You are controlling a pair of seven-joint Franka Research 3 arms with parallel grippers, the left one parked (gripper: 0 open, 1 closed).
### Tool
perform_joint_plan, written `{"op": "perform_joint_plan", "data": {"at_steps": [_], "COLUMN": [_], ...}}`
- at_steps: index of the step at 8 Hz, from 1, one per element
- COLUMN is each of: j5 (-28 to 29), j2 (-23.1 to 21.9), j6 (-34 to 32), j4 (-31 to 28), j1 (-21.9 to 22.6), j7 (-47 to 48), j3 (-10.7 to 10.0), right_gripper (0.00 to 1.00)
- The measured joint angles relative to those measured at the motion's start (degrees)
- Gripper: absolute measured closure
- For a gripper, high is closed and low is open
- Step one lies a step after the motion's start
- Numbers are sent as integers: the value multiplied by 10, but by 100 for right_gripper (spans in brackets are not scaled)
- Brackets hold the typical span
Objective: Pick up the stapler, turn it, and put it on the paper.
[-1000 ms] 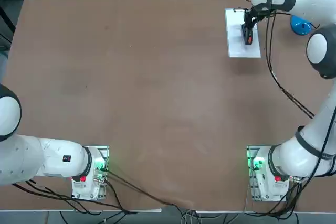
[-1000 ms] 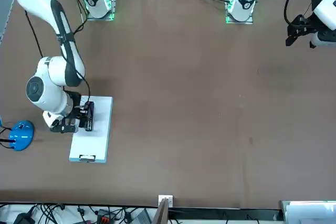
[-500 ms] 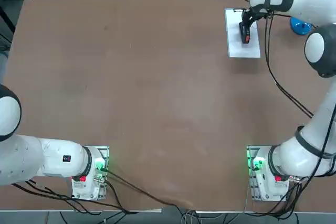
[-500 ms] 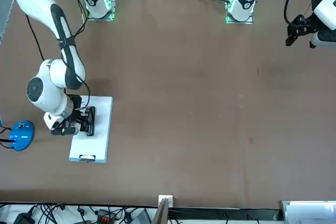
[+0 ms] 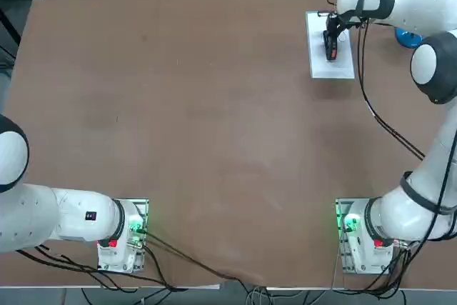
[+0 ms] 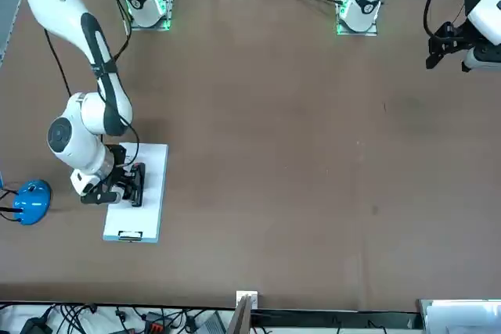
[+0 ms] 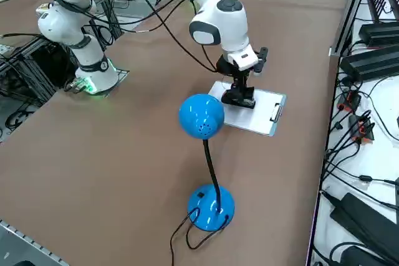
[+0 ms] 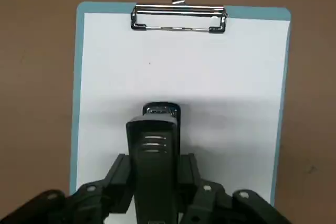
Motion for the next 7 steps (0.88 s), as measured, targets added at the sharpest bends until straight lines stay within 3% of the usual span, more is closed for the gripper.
{"op": "perform_joint_plan", "data": {"at_steps": [2, 4, 5, 7], "j5": [0, 0, 0, -2], "j2": [-2, -32, -63, -142], "j6": [1, -36, -80, -201], "j4": [2, 10, 16, 41], "j1": [4, 6, 5, -7], "j7": [0, 0, -1, -7], "j3": [1, -1, -6, -13], "right_gripper": [44, 8, 0, 0]}}
